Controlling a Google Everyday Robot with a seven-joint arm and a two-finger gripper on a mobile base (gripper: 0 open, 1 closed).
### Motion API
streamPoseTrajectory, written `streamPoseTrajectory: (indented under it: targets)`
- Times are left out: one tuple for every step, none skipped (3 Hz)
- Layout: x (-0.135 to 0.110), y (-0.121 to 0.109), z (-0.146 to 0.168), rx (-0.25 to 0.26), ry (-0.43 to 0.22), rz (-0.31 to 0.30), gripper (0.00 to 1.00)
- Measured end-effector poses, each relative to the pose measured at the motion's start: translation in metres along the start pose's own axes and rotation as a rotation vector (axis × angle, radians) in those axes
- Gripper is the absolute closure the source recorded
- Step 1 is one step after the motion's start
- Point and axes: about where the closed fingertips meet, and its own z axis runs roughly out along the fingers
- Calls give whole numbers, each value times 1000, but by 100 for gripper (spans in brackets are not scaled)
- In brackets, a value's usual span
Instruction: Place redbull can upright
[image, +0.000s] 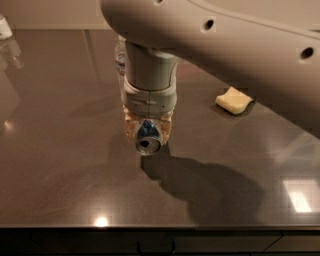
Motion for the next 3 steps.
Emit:
streamPoseTrajectory:
  targets:
    - [8, -5, -18, 58, -26, 207, 100]
    - [15, -6, -28, 104, -78, 409, 100]
    - [22, -4, -35, 156, -156, 634, 100]
